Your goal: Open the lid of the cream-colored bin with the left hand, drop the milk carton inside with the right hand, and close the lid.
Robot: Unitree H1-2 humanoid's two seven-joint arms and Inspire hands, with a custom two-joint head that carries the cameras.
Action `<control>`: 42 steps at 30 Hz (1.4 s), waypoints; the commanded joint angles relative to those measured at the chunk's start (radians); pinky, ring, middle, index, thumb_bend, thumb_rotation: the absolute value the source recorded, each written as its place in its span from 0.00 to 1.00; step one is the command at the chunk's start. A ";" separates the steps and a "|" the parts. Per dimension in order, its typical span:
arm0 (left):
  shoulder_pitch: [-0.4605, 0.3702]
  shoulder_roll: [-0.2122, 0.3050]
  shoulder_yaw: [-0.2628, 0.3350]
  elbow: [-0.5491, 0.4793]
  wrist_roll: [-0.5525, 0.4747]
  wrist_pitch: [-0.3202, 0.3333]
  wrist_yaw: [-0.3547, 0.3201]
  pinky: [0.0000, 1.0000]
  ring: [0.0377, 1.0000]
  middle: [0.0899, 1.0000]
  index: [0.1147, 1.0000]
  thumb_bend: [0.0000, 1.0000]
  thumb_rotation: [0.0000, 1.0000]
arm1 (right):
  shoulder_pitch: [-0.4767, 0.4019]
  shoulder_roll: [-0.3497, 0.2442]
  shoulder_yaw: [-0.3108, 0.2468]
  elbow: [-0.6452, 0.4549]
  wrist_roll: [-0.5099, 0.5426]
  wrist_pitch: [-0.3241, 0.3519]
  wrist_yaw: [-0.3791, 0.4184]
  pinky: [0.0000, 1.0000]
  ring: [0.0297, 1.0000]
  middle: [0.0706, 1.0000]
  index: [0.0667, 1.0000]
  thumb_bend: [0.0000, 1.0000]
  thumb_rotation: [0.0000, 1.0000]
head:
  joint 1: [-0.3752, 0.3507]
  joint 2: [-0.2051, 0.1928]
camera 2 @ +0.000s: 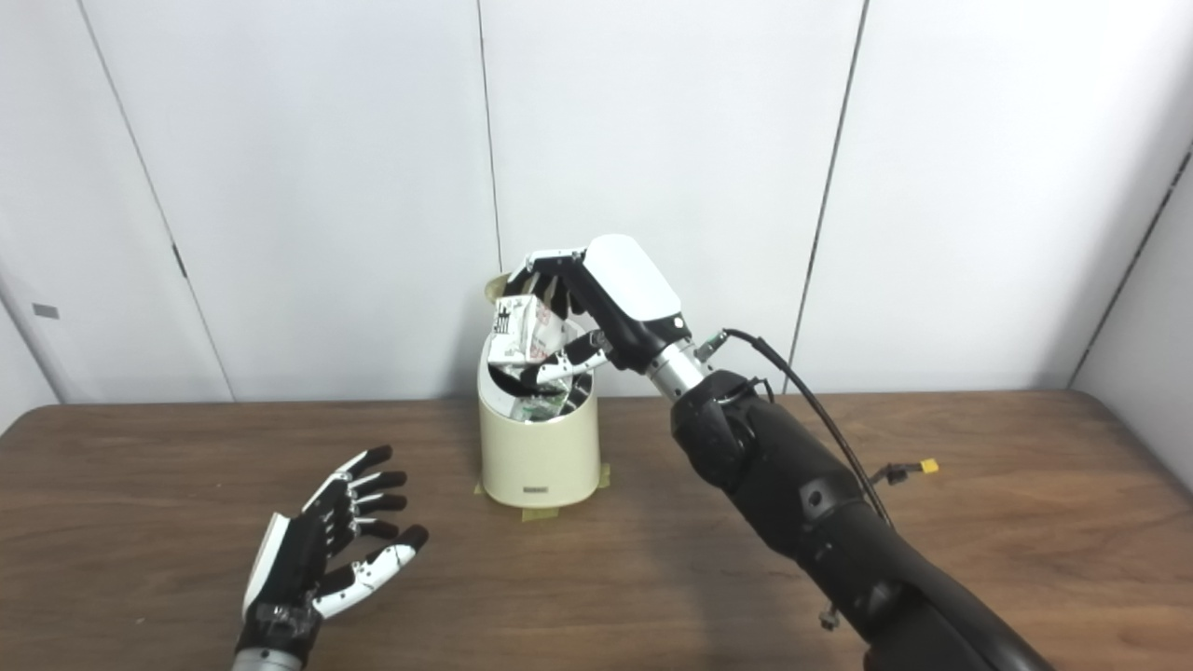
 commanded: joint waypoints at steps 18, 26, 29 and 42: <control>-0.006 -0.022 -0.014 -0.022 0.025 -0.015 0.023 0.61 0.70 0.74 0.84 0.64 0.19 | -0.101 0.016 0.085 0.111 0.009 -0.026 -0.149 0.28 0.32 0.39 0.48 0.52 0.00 | 0.040 -0.009; -0.004 -0.029 -0.013 -0.021 0.025 -0.019 0.024 0.58 0.69 0.75 0.84 0.63 0.16 | -0.123 0.052 0.105 0.161 0.026 -0.026 -0.174 0.28 0.31 0.39 0.48 0.52 0.00 | 0.044 -0.007; -0.004 -0.030 -0.012 -0.023 0.026 -0.013 0.023 0.58 0.70 0.75 0.84 0.64 0.17 | -0.123 0.056 0.108 0.171 0.028 -0.026 -0.178 0.28 0.31 0.39 0.48 0.52 0.00 | 0.044 -0.006; 0.001 -0.026 -0.012 -0.029 0.027 -0.011 0.018 0.59 0.70 0.74 0.84 0.64 0.16 | -0.110 0.050 0.099 0.174 0.040 -0.026 -0.151 0.26 0.30 0.39 0.48 0.52 0.00 | 0.035 -0.002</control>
